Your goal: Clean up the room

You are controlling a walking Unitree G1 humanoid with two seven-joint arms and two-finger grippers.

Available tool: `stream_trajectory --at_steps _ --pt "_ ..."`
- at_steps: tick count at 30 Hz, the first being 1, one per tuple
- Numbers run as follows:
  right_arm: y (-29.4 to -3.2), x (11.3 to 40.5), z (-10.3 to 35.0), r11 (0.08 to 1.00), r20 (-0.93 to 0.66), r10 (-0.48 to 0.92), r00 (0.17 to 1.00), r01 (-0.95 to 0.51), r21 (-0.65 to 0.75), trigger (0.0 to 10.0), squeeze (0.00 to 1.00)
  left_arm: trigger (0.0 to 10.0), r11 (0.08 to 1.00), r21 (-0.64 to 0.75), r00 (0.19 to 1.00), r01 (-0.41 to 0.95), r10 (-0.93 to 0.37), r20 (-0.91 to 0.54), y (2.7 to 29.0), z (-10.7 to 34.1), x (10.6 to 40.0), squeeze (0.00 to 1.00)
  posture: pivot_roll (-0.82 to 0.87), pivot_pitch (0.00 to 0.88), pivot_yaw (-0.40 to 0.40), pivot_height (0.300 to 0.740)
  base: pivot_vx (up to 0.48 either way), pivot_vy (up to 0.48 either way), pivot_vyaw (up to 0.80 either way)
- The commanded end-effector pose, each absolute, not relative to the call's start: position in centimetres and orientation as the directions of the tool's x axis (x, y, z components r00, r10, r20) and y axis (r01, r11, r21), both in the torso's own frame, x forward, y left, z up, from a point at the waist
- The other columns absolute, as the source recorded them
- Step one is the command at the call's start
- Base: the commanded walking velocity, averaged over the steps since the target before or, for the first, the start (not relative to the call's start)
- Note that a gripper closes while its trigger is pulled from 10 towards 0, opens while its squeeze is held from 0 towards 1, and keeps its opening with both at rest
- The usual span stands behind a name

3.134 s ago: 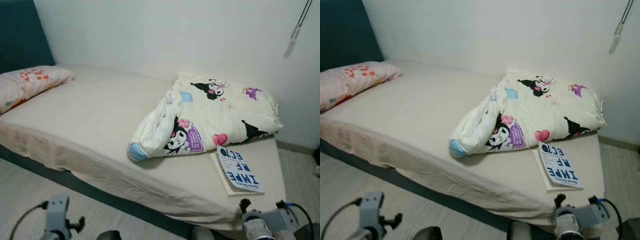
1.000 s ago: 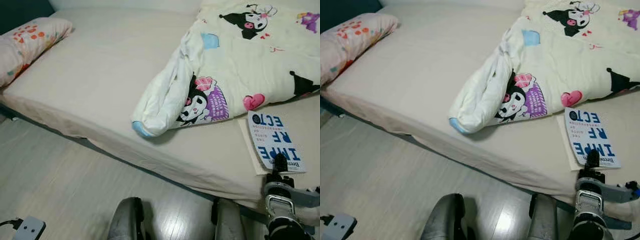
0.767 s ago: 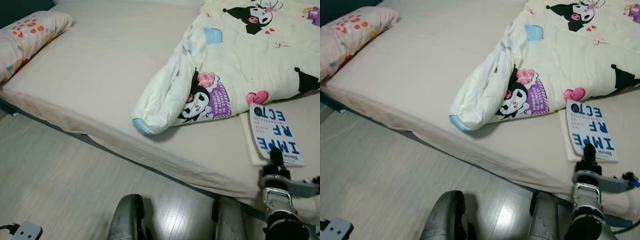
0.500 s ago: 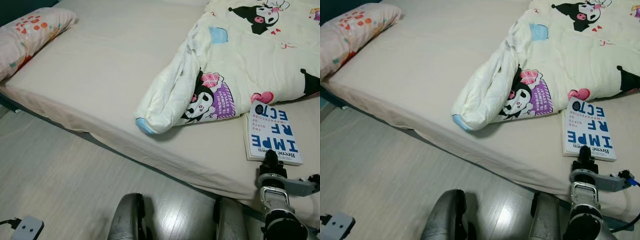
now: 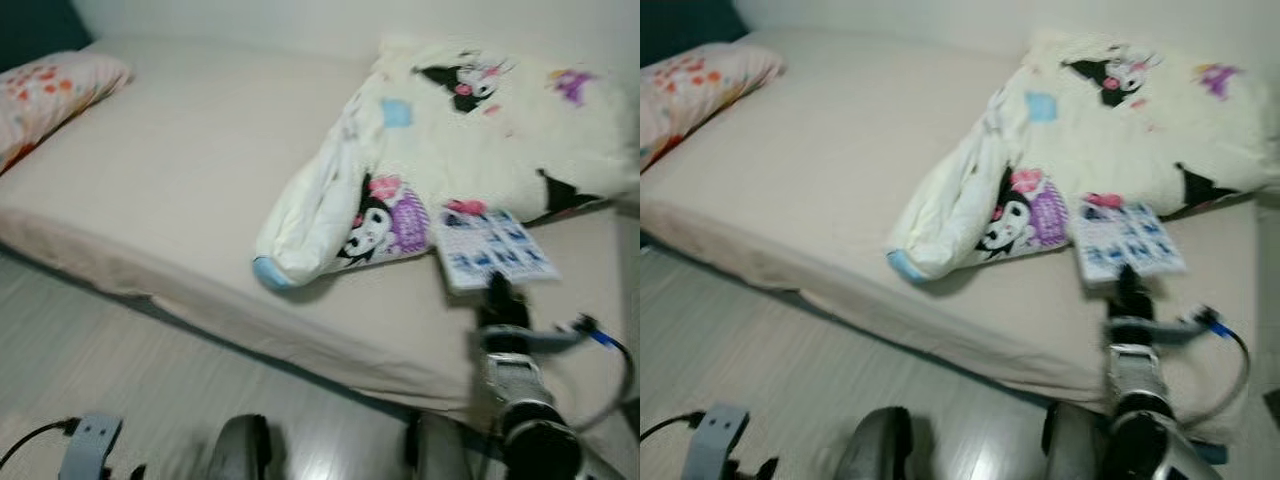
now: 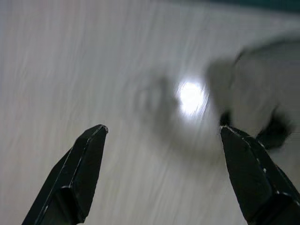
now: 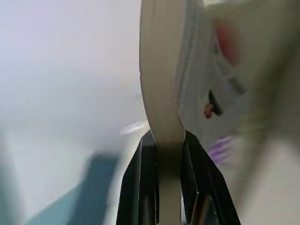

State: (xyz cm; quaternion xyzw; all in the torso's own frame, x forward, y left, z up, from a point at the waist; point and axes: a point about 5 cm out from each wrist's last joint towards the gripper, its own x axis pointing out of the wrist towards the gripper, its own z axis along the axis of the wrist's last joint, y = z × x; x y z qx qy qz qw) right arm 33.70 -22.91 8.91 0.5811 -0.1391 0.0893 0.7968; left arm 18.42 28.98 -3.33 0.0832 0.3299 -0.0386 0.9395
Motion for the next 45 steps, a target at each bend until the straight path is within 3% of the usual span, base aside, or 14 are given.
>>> stream_trajectory --at_steps 1,2,3,4,5,7,8,10,11,14,19,29,33,45 --pt "-20.1 34.3 10.3 0.274 0.44 0.18 0.88 -0.474 0.837 0.0 0.0 10.0 0.989 0.118 0.747 0.091 0.011 -0.665 29.1 -4.2 17.4 0.0 0.09 0.08 0.044 0.581 0.0 0.0 0.0" --pt "-17.5 34.1 11.1 0.231 0.51 0.343 0.789 -0.597 0.768 0.0 0.0 10.0 0.991 0.11 0.753 0.077 0.014 -0.658 28.6 -4.2 18.1 0.0 0.07 0.041 0.034 0.581 0.0 0.0 0.0" --pt "-17.5 34.1 11.1 0.231 0.51 0.343 0.789 -0.597 0.768 0.0 0.0 10.0 0.991 0.11 0.753 0.077 0.014 -0.658 28.6 -4.2 18.1 0.0 0.07 0.041 0.034 0.581 0.0 0.0 0.0" --pt "-15.1 33.5 11.6 0.175 0.543 0.482 0.687 -0.683 0.709 0.0 0.0 10.0 0.994 0.097 0.76 0.057 0.02 -0.65 28.0 -4.2 18.9 0.0 0.05 0.017 0.031 0.581 0.0 0.0 0.0" --pt "-13.1 33.1 11.4 0.18 0.503 0.591 0.631 -0.711 0.68 0.0 0.0 10.0 0.996 0.085 0.767 0.035 0.028 -0.641 27.6 -4.1 19.6 0.0 0.04 0.0 0.026 0.581 0.0 0.0 0.0" --pt "-11.9 33.0 10.9 0.215 0.445 0.647 0.619 -0.708 0.673 0.0 0.0 10.0 0.997 0.076 0.772 0.015 0.037 -0.635 27.2 -4.1 20.2 0.0 0.03 0.0 0.025 0.581 0.0 0.0 0.0" --pt "-11.5 33.2 9.8 0.311 0.345 0.659 0.668 -0.659 0.685 3.6 0.0 10.0 0.998 0.067 0.777 -0.009 0.049 -0.628 27.0 -4.0 20.7 0.0 0.02 0.0 0.025 0.581 0.0 0.0 0.0" --pt "-11.5 33.2 9.8 0.311 0.345 0.659 0.668 -0.659 0.685 3.6 0.0 10.0 0.998 0.067 0.777 -0.009 0.049 -0.628 27.0 -4.0 20.7 0.0 0.02 0.0 0.025 0.581 0.0 0.0 0.0" --pt "-11.3 33.3 8.8 0.391 0.25 0.662 0.706 -0.61 0.689 10.0 0.0 10.0 0.998 0.06 0.781 -0.033 0.063 -0.621 27.0 -3.9 21.1 0.0 0.02 0.0 0.024 0.581 0.0 0.0 0.0" --pt "-12.0 33.2 7.1 0.466 0.142 0.626 0.767 -0.514 0.72 10.0 0.0 10.0 0.994 0.047 0.798 -0.098 0.107 -0.593 27.2 -3.2 22.2 0.0 0.01 0.0 0.011 0.581 0.0 0.0 0.0" --pt "-12.7 32.8 5.7 0.483 0.051 0.591 0.805 -0.404 0.776 10.0 0.0 10.0 0.975 0.02 0.837 -0.221 0.2 -0.509 28.1 -1.1 24.7 0.0 0.02 0.0 -0.011 0.596 0.0 0.0 0.0" --pt "-11.4 32.0 4.8 0.499 -0.017 0.641 0.767 -0.4 0.769 10.0 0.0 10.0 0.972 0.016 0.839 -0.234 0.211 -0.502 27.5 -0.7 25.8 0.0 0.02 0.0 -0.027 0.611 0.0 0.0 0.0" --pt "-8.2 31.6 5.3 0.419 0.046 0.754 0.656 -0.533 0.735 10.0 0.0 10.0 0.97 0.02 0.778 -0.243 0.207 -0.593 26.2 -2.9 24.0 0.0 0.0 0.0 -0.028 0.631 0.0 0.0 0.0" --pt "-8.9 31.4 4.8 0.451 0.003 0.749 0.662 -0.513 0.73 10.0 0.0 10.0 0.965 0.076 0.639 -0.249 0.223 -0.736 26.0 -6.1 19.4 0.0 -0.01 0.0 -0.031 0.676 0.0 0.0 0.0"
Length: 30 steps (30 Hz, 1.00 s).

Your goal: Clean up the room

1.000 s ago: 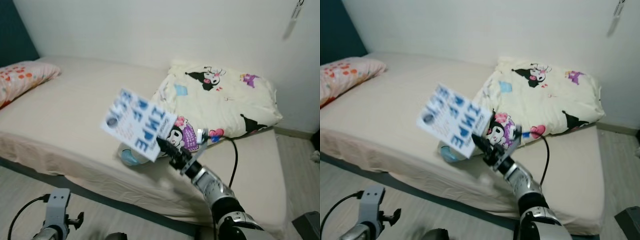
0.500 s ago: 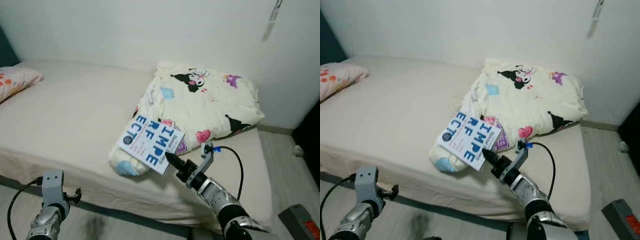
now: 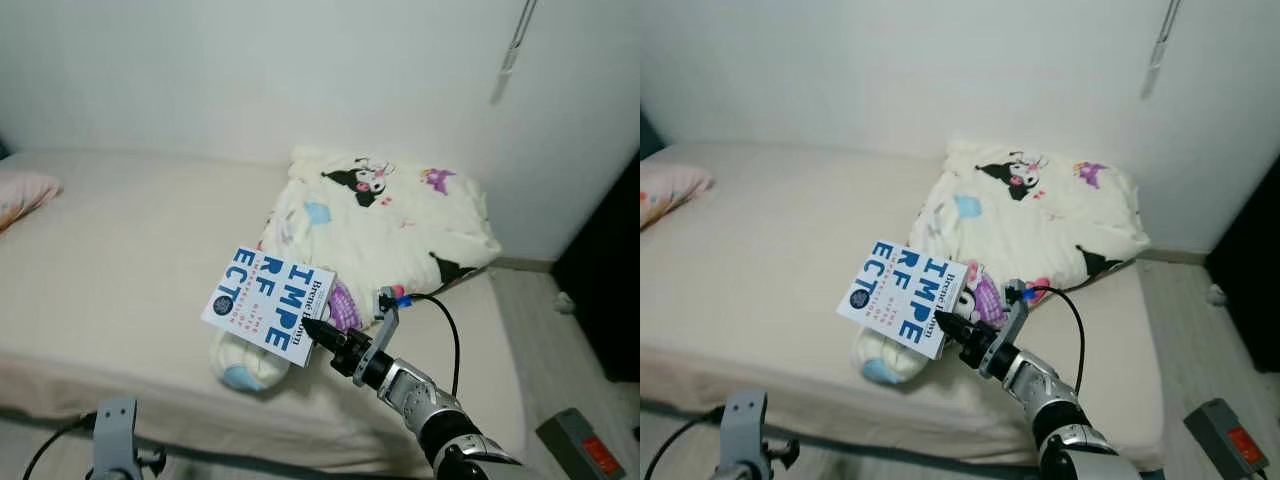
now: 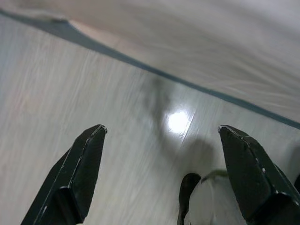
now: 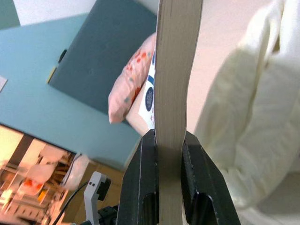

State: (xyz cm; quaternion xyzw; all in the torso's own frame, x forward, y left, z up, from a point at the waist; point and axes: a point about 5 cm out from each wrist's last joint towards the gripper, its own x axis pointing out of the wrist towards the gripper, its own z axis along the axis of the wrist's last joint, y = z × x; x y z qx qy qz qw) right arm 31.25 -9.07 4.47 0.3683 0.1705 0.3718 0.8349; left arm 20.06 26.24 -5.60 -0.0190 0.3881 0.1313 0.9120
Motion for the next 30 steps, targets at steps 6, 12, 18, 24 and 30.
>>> stream_trajectory --at_steps 6,12,18,24,30 --pt "-9.1 31.4 4.6 0.47 -0.015 0.749 0.663 -0.514 0.718 10.0 0.0 10.0 0.963 0.083 0.59 -0.258 0.225 -0.775 25.7 -7.0 18.0 0.0 -0.01 0.0 -0.036 0.701 0.0 0.0 0.0" --pt "-9.4 31.4 4.2 0.553 -0.08 0.718 0.692 -0.496 0.669 10.0 0.0 10.0 0.964 0.084 0.56 -0.253 0.217 -0.8 25.3 -7.6 17.0 0.0 -0.01 0.0 -0.04 0.721 0.0 0.0 0.0" --pt "-10.2 31.1 2.9 0.683 -0.222 0.652 0.725 -0.435 0.586 10.0 0.0 10.0 0.965 0.073 0.537 -0.252 0.202 -0.819 25.0 -8.0 16.4 0.0 -0.02 0.0 -0.044 0.721 0.0 0.0 0.13" --pt "-10.9 30.3 1.7 0.722 -0.29 0.629 0.721 -0.404 0.562 10.0 0.0 10.0 0.966 0.058 0.51 -0.253 0.184 -0.84 24.1 -8.4 16.2 0.0 -0.01 0.0 -0.049 0.721 -0.456 0.0 0.71" --pt "-10.6 30.4 1.9 0.718 -0.278 0.637 0.719 -0.422 0.553 10.0 0.0 10.0 0.967 0.055 0.517 -0.249 0.181 -0.837 24.0 -8.4 16.3 0.0 -0.02 0.0 -0.048 0.721 -0.431 0.0 0.69"
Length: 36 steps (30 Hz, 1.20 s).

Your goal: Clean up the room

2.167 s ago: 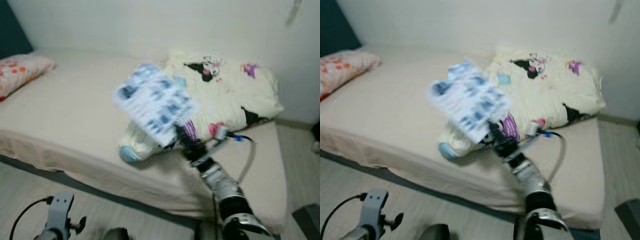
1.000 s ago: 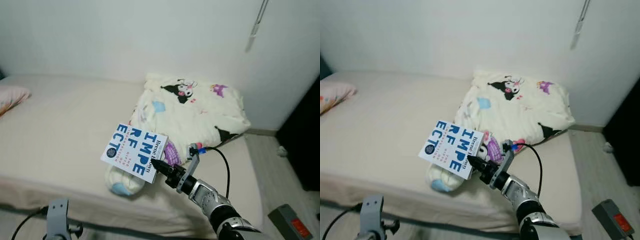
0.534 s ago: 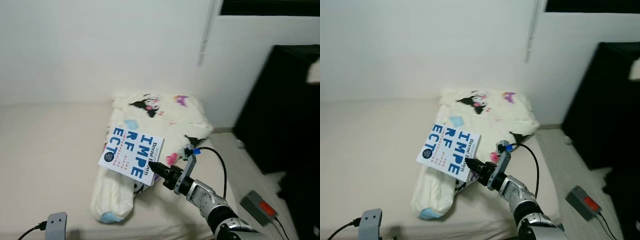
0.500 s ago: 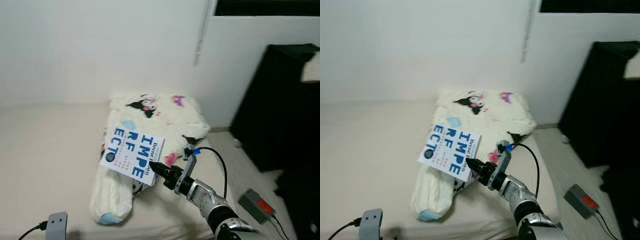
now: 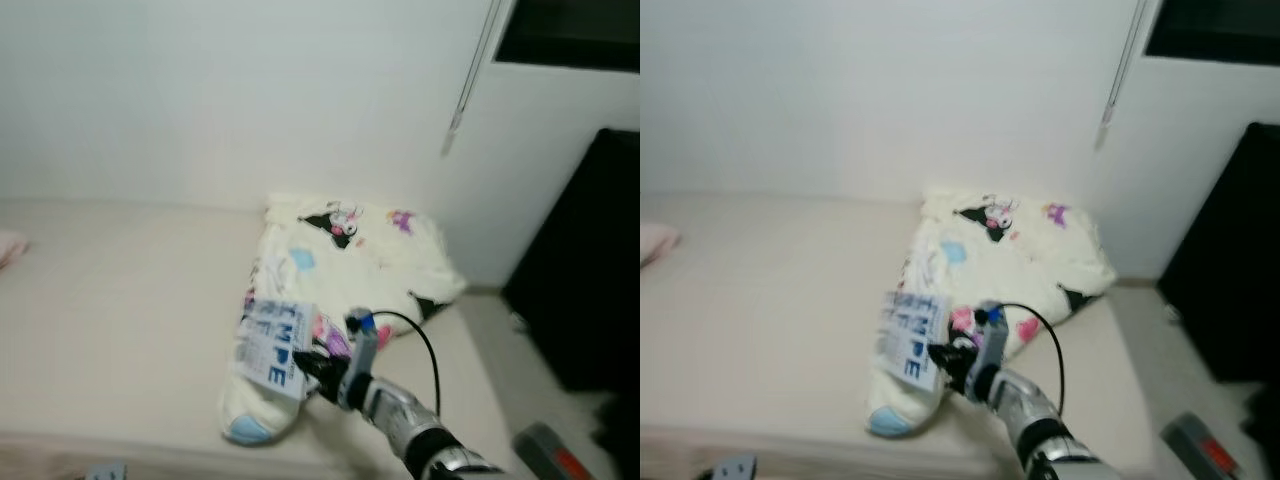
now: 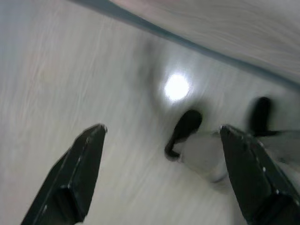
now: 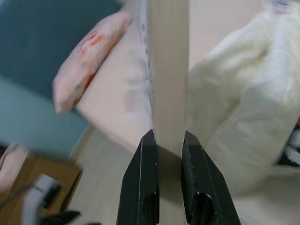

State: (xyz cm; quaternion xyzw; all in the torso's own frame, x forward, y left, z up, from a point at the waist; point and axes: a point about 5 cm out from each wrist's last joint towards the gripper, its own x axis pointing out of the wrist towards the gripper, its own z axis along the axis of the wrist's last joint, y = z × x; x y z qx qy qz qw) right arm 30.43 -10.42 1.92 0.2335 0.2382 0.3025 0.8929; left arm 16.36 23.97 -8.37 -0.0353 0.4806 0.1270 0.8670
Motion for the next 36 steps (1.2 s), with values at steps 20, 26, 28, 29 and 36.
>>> stream_trajectory --at_steps 20,26,28,29,36 --pt "-10.9 30.6 1.6 0.775 -0.324 0.564 0.76 -0.35 0.527 10.0 0.0 10.0 0.979 0.076 0.516 -0.187 0.164 -0.841 24.0 -8.4 16.2 0.0 -0.02 0.0 -0.042 0.721 0.023 0.0 0.35" --pt "-10.7 30.5 1.7 0.76 -0.3 0.584 0.754 -0.38 0.527 10.0 0.0 10.0 0.981 0.083 0.513 -0.178 0.164 -0.843 24.1 -8.4 16.1 0.0 -0.02 0.0 -0.043 0.721 0.48 0.0 0.0" --pt "-10.8 30.4 1.5 0.771 -0.317 0.579 0.751 -0.379 0.511 10.0 0.0 10.0 0.981 0.081 0.513 -0.178 0.163 -0.843 24.1 -8.4 16.0 0.0 -0.02 0.0 -0.043 0.721 0.48 0.0 0.61" --pt "-10.8 30.3 1.4 0.777 -0.329 0.575 0.749 -0.375 0.506 10.0 0.0 10.0 0.981 0.08 0.514 -0.177 0.161 -0.843 24.1 -8.4 16.0 0.0 -0.02 0.0 -0.045 0.721 0.48 0.0 0.69" --pt "-11.3 29.3 0.1 0.804 -0.395 0.551 0.735 -0.34 0.488 10.0 0.0 10.0 0.983 0.076 0.514 -0.169 0.154 -0.844 24.0 -8.5 16.0 0.0 -0.02 0.0 -0.047 0.721 0.48 0.0 0.7"
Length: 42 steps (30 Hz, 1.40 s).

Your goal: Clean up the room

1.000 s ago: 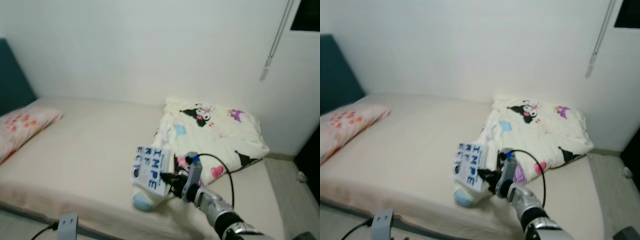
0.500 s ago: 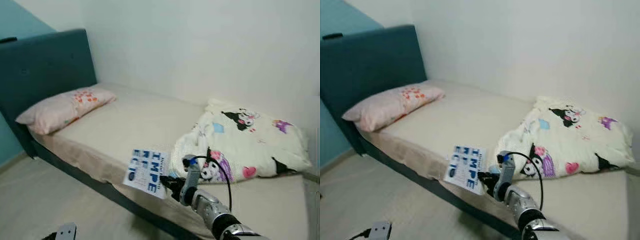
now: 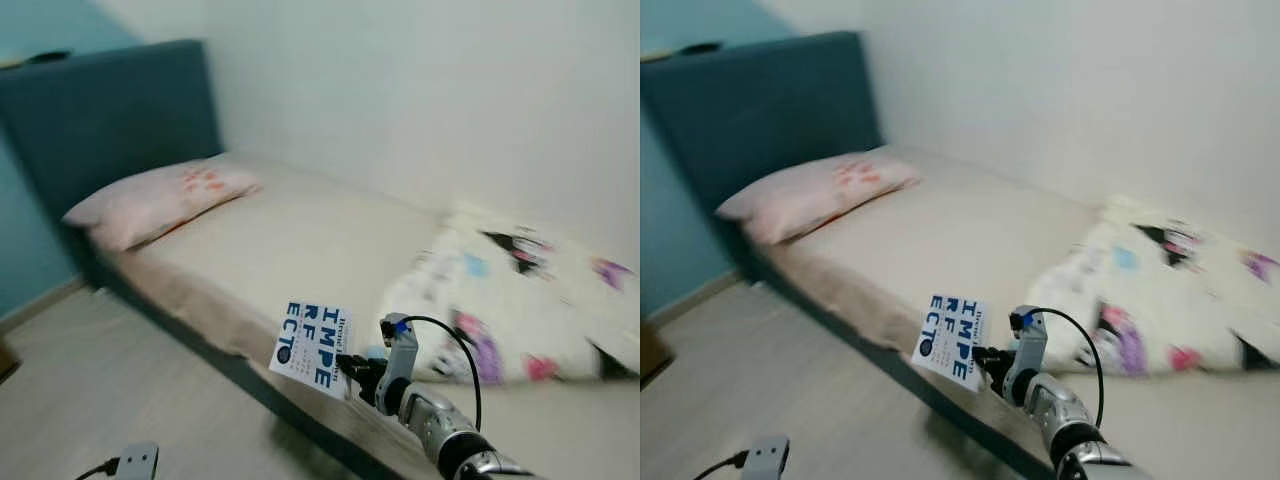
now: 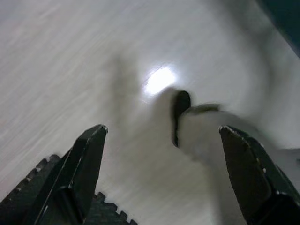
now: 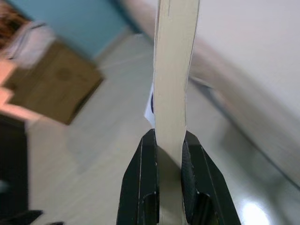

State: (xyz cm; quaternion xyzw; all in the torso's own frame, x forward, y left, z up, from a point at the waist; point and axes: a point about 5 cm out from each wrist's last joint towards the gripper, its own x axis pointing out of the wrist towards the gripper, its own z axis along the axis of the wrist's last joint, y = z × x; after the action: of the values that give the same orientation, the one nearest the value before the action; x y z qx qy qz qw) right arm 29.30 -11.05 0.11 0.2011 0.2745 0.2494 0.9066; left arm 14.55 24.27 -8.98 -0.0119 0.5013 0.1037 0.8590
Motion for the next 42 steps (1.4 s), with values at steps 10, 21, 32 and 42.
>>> stream_trajectory --at_steps 10,21,32,42 --pt "-11.6 29.0 -0.3 0.82 -0.423 0.532 0.734 -0.32 0.475 10.0 0.0 10.0 0.984 0.074 0.512 -0.16 0.147 -0.847 23.9 -8.5 15.9 0.0 -0.02 0.0 -0.046 0.721 0.48 0.0 0.14" --pt "-11.6 28.7 -0.6 0.828 -0.438 0.538 0.72 -0.354 0.435 10.0 0.0 10.0 0.987 0.072 0.51 -0.146 0.137 -0.849 23.8 -8.5 15.9 0.0 -0.02 0.0 -0.048 0.721 0.48 0.0 0.64" --pt "-10.9 28.8 -0.2 0.793 -0.403 0.59 0.7 -0.409 0.451 10.0 0.0 10.0 0.987 0.08 0.502 -0.142 0.141 -0.853 23.9 -8.6 15.9 0.0 -0.03 0.0 -0.047 0.721 0.342 0.0 0.78" --pt "-10.7 28.7 -0.2 0.785 -0.397 0.602 0.693 -0.421 0.454 10.0 0.0 10.0 0.986 0.08 0.502 -0.146 0.144 -0.853 23.9 -8.6 15.8 0.0 -0.03 0.0 -0.045 0.721 0.0 0.0 0.78"
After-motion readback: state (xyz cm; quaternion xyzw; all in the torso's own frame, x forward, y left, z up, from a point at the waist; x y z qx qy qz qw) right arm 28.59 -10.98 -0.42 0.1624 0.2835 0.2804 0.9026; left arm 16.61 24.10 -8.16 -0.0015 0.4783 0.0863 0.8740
